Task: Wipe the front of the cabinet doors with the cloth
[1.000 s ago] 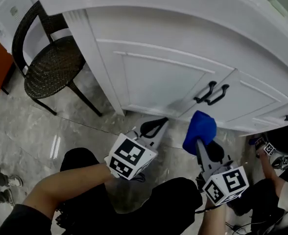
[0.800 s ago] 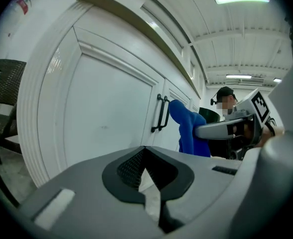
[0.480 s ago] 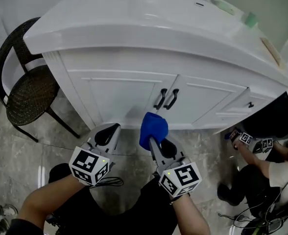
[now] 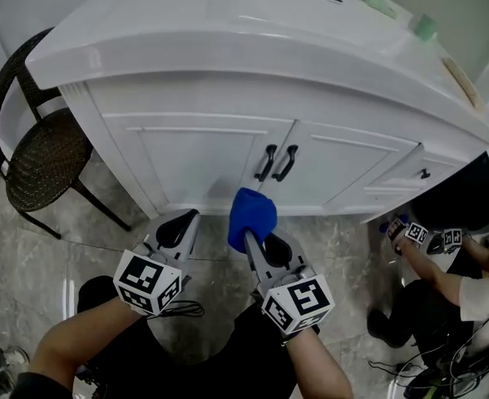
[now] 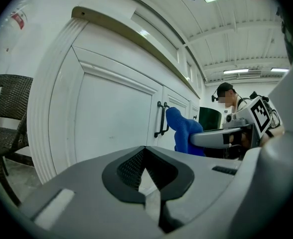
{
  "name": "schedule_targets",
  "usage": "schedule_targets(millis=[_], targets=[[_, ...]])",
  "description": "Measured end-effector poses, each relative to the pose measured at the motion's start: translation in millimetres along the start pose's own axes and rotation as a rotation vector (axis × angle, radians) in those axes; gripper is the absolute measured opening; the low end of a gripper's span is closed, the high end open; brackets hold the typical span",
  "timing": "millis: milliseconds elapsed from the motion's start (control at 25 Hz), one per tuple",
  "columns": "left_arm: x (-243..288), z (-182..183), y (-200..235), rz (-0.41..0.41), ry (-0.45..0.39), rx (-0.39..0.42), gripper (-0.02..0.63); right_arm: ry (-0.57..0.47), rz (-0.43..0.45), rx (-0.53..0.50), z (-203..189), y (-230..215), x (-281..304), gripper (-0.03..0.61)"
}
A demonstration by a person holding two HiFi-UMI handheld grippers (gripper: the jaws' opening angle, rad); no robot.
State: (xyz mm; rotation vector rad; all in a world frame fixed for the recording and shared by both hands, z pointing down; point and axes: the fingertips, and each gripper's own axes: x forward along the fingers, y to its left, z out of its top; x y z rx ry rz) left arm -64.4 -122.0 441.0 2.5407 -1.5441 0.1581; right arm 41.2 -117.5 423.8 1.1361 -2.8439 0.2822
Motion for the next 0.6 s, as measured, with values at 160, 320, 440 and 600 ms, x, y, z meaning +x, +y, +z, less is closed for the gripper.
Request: schedule_targets(millis=[160,320,440,600], targets=[[3.5,-10.6,-1.4,0.001,0.018,-0.016,0.000,0.009,0.002,0.013,-10.5,-1.5,-0.3,0.049],[3.5,-16.7,-2.6,0.004,0.019,-0.012,0.001,0.014,0.013,0.024,-18.0,-1.3,-0.9,0.049],[6.8,-16.6,-4.2,0.003,0.018,-0.009,0.000,0.015,-0.005,0.026,-19.4,-6.7,-2.4,0.048],[6.6,-16.1,-9.9,0.001,0.013,-0.016,0.000,0.035,-0.034,0.021,-20.2,-9.9,-8.0,0.049]])
